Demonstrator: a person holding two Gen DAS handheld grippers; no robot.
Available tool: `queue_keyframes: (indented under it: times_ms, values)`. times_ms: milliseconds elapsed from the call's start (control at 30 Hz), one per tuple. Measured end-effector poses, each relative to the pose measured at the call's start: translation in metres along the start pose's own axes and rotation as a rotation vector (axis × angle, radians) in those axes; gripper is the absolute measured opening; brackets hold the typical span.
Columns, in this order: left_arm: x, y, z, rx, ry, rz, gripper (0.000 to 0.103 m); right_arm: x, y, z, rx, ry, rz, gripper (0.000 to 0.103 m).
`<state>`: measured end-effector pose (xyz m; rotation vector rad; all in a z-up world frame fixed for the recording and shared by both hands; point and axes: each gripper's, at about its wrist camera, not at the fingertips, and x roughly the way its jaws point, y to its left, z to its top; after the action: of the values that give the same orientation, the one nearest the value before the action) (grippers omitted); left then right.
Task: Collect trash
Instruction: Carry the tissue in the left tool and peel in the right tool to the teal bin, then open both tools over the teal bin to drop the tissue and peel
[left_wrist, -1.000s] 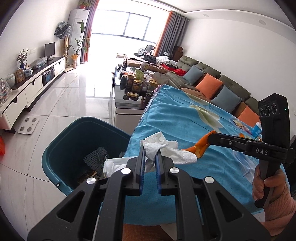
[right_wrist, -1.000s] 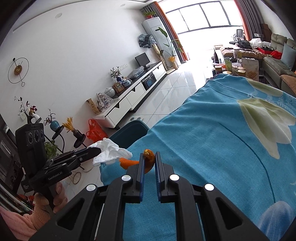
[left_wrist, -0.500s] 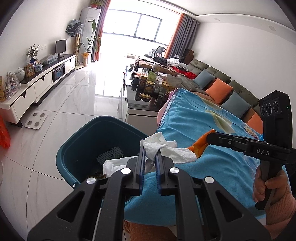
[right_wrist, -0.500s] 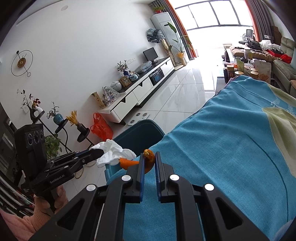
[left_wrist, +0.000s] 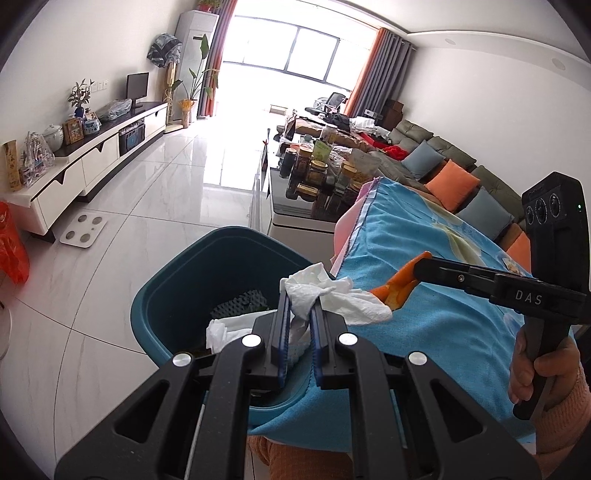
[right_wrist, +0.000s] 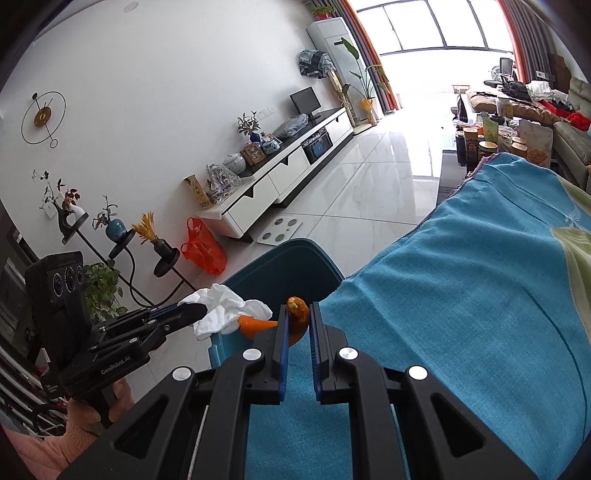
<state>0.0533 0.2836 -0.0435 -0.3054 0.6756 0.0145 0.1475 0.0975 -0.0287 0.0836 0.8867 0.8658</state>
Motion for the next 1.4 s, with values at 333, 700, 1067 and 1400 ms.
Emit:
queue_keyframes:
  times_ms: [333, 700, 1067, 1400]
  values:
    - [0.019, 0.021, -0.002, -0.036, 0.031, 0.049, 0.011, 0.029, 0.009, 0.011, -0.014, 0.029, -0.022, 0.009]
    - [0.052, 0.035, -0.006, -0.066, 0.081, 0.103, 0.011, 0.069, 0.018, 0.016, -0.041, 0.107, -0.057, 0.009]
    - [0.09, 0.044, -0.012, -0.108, 0.147, 0.089, 0.02, 0.09, 0.025, 0.016, -0.052, 0.19, -0.05, 0.018]
    - [0.093, 0.045, -0.018, -0.124, 0.141, 0.089, 0.032, 0.058, 0.015, 0.011, -0.03, 0.135, -0.03, 0.019]
